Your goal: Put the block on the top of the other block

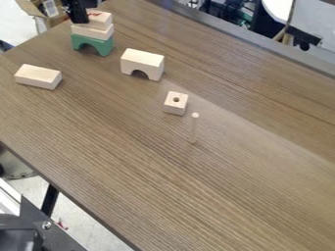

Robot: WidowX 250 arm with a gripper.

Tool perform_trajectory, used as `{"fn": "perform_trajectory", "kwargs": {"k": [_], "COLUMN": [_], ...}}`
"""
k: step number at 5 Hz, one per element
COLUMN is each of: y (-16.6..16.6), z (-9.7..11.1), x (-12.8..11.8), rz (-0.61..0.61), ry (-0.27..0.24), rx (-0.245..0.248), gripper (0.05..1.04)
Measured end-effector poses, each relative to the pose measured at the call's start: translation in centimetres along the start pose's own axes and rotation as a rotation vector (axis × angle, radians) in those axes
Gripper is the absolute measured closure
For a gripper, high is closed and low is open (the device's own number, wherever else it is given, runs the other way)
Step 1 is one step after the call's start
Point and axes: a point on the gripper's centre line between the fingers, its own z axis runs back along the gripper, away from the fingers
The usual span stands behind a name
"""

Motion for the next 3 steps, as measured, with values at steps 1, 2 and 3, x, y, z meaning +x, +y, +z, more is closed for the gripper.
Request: {"fn": "perform_trajectory", "kwargs": {"k": [1, 2, 3], "y": [0.1, 0.1, -0.6], "z": [0.0, 0.2, 1.9], "x": [-0.1, -0.2, -0.5], "rz": [-0.002, 0.001, 0.009], "ry": [0.004, 0.026, 0.070], "rx": [0.005, 0.014, 0.005], "gripper": [0.076, 0.084, 0.084]}}
